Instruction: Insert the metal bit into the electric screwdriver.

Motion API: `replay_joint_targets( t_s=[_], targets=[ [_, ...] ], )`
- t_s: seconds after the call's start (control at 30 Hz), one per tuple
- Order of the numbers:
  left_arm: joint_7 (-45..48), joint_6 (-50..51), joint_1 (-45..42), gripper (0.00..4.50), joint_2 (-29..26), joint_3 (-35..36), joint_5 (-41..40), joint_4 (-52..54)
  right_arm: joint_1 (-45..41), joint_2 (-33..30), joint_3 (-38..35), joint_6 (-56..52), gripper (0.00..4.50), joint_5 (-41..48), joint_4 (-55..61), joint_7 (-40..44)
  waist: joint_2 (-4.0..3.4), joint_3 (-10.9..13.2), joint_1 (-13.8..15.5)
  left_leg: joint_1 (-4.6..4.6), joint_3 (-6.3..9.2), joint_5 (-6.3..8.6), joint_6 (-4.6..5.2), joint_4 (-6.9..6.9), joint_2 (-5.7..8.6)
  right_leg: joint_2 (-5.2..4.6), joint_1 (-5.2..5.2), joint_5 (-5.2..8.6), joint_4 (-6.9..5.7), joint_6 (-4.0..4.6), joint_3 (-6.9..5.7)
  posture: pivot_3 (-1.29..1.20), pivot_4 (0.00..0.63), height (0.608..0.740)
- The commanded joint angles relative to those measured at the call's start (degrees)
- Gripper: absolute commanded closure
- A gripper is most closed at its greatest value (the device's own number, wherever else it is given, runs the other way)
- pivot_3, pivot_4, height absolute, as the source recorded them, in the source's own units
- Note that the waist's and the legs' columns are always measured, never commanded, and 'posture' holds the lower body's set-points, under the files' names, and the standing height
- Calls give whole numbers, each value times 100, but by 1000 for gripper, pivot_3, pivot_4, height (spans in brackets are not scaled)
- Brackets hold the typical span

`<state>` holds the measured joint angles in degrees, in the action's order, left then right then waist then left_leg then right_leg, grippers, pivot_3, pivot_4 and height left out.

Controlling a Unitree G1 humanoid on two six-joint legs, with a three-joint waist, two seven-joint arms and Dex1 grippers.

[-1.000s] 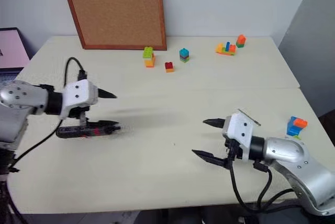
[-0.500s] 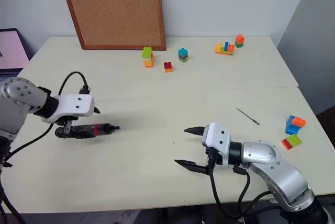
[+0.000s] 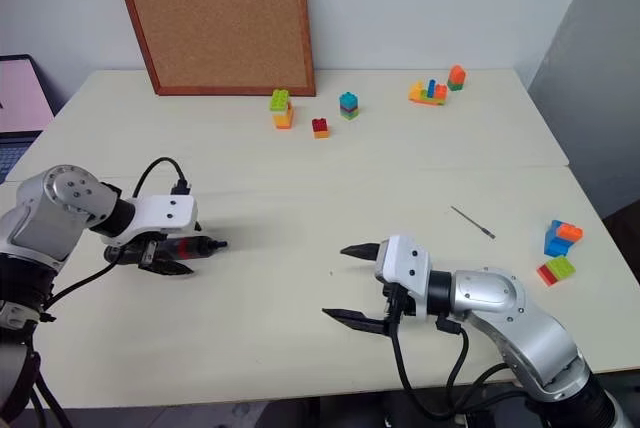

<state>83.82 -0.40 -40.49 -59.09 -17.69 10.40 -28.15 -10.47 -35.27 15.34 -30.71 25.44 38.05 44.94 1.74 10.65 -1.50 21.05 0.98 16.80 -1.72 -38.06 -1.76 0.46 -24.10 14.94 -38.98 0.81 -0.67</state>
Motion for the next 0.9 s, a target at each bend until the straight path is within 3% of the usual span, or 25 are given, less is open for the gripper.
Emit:
replay_joint_targets(
  t_s=[0.03, 0.5, 0.73, 0.83, 0.9],
  targets=[
    [-54, -193, -186, 377, 95, -20, 129, -154, -93, 1, -81, -35, 0, 83, 246, 2, 1, 0, 0, 0, 0, 0, 0, -1, 0, 0, 1, 0, 0, 0, 0, 0, 150, 740],
    [-87, -493, -280, 2828, 338, -244, 528, -694, -111, -69, -252, -235, 0, 172, 377, -30, -2, -4, -2, -16, 5, 0, 0, -2, 1, 0, 7, -2, -17, 2, -2, 0, 150, 740],
    [192, -193, -20, 2850, 372, 15, 82, -41, -10, -115, -362, -193, 0, 146, 370, 1, -4, -5, -2, -12, 2, 0, 0, -2, 2, -3, 7, -2, -9, 1, 3, 0, 150, 740],
    [294, 440, 49, 2850, 491, 389, -470, 648, 86, -197, -568, -190, 0, 203, 395, 20, -3, -5, 7, -8, 6, 0, 0, -3, 4, -8, 6, -2, -4, 1, 10, 0, 150, 740],
    [103, 1371, -81, 2850, 869, 831, -1145, 1194, 187, -275, -815, -227, 0, 318, 436, 20, -3, -4, 60, -1, 10, 0, 0, -7, 6, -15, 5, -1, -2, 1, 5, 0, 150, 740]
  ],
)
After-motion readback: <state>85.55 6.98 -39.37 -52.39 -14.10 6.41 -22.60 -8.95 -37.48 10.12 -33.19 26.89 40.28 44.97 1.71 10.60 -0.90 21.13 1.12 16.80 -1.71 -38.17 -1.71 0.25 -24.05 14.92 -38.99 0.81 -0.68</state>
